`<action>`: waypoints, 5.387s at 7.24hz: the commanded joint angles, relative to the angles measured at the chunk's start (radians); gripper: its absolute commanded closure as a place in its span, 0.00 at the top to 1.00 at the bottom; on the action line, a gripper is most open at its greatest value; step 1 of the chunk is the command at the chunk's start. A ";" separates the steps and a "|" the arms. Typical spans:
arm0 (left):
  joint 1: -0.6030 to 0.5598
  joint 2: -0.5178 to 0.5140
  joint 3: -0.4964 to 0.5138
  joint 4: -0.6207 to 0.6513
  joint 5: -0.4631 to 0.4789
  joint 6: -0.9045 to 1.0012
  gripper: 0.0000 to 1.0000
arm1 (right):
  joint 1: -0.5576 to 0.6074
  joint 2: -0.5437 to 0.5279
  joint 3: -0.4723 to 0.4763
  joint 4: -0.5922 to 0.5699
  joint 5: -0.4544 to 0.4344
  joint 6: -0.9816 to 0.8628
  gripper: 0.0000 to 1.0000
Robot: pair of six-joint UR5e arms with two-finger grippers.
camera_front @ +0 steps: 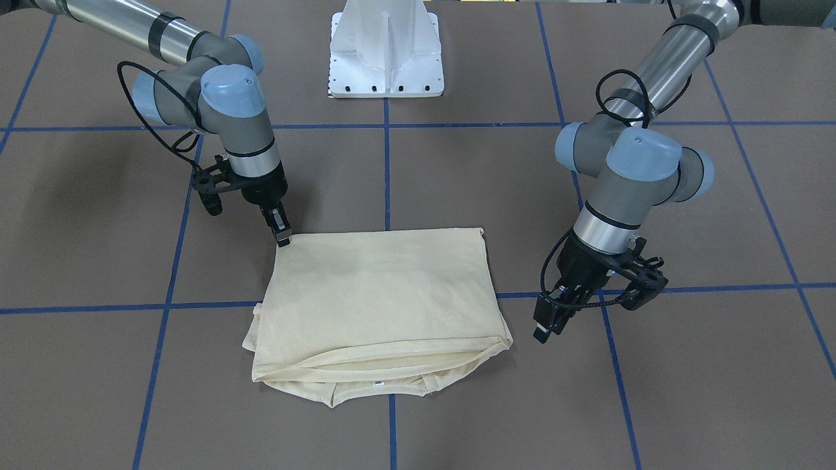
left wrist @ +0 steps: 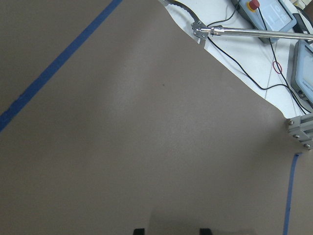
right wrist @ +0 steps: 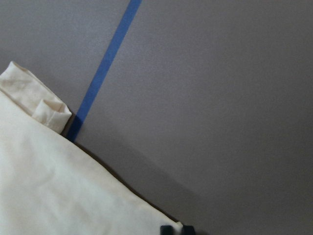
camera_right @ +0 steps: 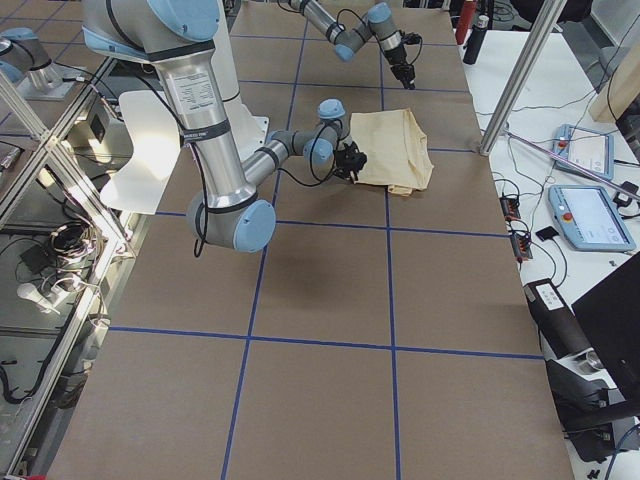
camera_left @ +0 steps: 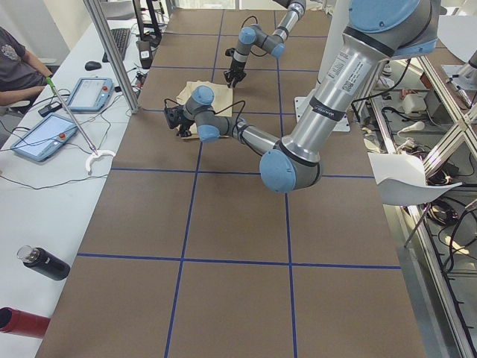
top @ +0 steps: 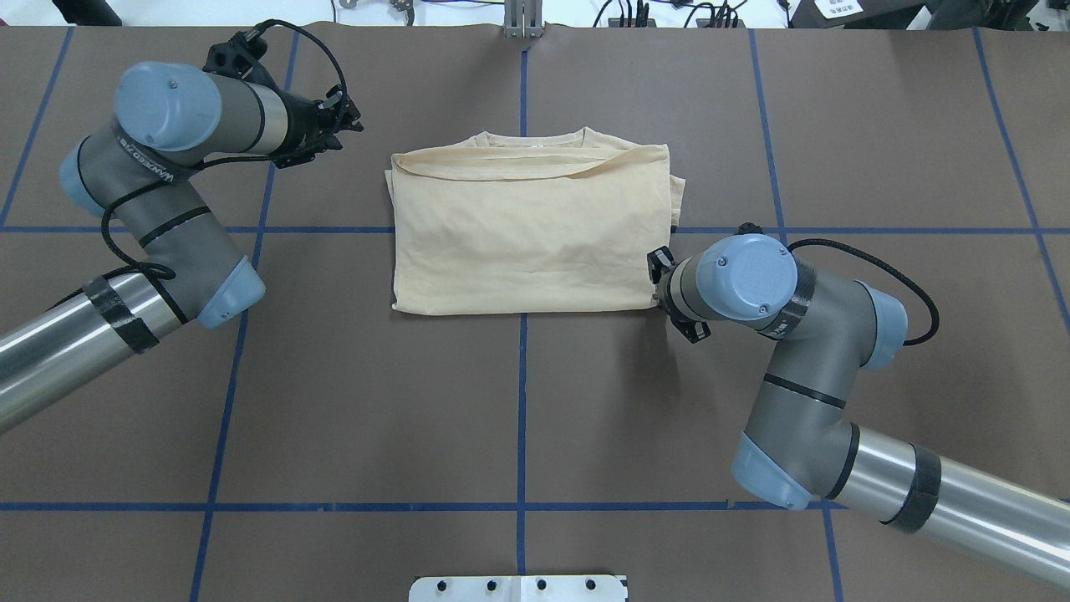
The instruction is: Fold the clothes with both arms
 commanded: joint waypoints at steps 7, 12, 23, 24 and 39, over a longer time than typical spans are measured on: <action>0.000 0.007 -0.063 0.002 -0.014 0.024 0.48 | -0.155 -0.174 0.357 -0.202 0.015 0.011 0.00; 0.005 0.006 -0.108 0.002 -0.081 0.020 0.48 | -0.447 -0.330 0.536 -0.273 0.072 0.049 0.99; 0.451 0.107 -0.389 0.378 0.103 -0.272 0.52 | 0.148 -0.094 0.378 -0.262 0.190 -0.296 1.00; 0.449 0.107 -0.407 0.398 0.101 -0.272 0.52 | 0.146 -0.094 0.376 -0.264 0.187 -0.296 1.00; 0.497 0.115 -0.416 0.455 0.121 -0.258 0.32 | 0.134 -0.102 0.336 -0.276 0.178 -0.293 1.00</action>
